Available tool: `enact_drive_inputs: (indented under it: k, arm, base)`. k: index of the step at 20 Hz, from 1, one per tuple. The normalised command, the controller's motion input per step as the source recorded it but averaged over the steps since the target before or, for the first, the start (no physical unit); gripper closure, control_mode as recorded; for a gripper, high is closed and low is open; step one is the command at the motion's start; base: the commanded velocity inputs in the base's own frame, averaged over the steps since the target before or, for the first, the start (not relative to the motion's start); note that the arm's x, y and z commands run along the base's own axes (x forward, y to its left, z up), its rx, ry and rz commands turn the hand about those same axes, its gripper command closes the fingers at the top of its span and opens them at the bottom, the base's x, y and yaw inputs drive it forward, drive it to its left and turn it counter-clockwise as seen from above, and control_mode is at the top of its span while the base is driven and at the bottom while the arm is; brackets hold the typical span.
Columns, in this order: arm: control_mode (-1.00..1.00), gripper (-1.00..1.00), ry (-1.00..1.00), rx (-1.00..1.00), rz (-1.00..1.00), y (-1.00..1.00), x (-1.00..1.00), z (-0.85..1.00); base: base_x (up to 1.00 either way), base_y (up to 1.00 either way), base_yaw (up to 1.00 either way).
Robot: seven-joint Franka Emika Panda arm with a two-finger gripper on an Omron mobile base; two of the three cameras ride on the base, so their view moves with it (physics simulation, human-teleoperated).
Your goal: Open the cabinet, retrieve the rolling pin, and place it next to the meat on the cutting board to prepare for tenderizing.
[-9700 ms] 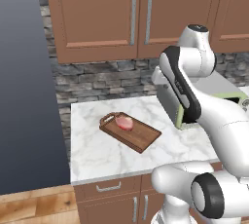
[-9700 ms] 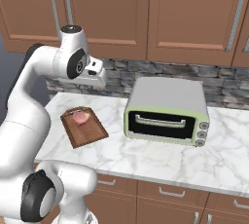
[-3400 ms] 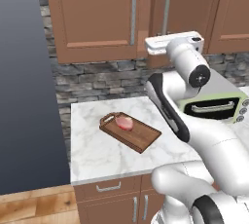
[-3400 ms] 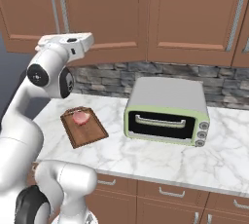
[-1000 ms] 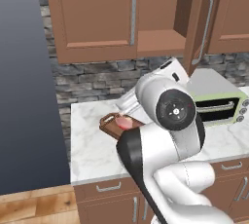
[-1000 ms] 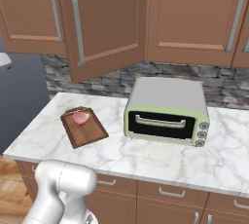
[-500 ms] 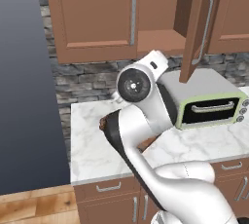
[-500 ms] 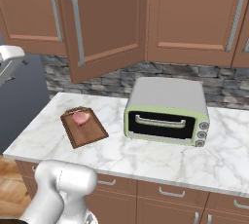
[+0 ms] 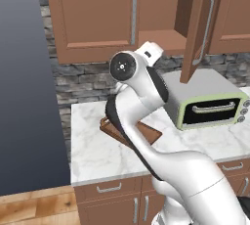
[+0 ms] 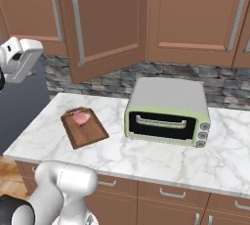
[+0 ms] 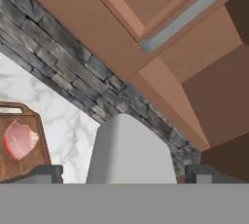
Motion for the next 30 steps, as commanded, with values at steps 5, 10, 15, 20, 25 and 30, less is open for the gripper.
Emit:
enact_drive_inputs:
  k: [5,10,15,20,25,30]
  arm:
    - [-1.00,-1.00,0.02,-0.01,-0.05,-0.38,0.39,-0.01]
    - [-1.00,-1.00,0.00,0.00,-0.05,-0.44,0.26,0.00]
    - [-1.00,-1.00,0.01,-0.01,-0.05,-0.32,0.19,-0.02]
    - [-1.00,-1.00,0.01,-0.01,-0.04,-0.32,0.07,-0.01]
    - [-1.00,-1.00,0.00,0.00,-0.04,-0.47,-0.17,-0.02]
    - [-1.00,-1.00,0.00,0.00,-0.06,-0.62,-0.45,0.00]
  base:
    - [0.00,0.00,0.00]
    - [0.00,0.00,0.00]
    - [0.00,0.00,0.00]
    - [0.00,0.00,0.00]
    - [0.00,0.00,0.00]
    - [0.00,0.00,0.00]
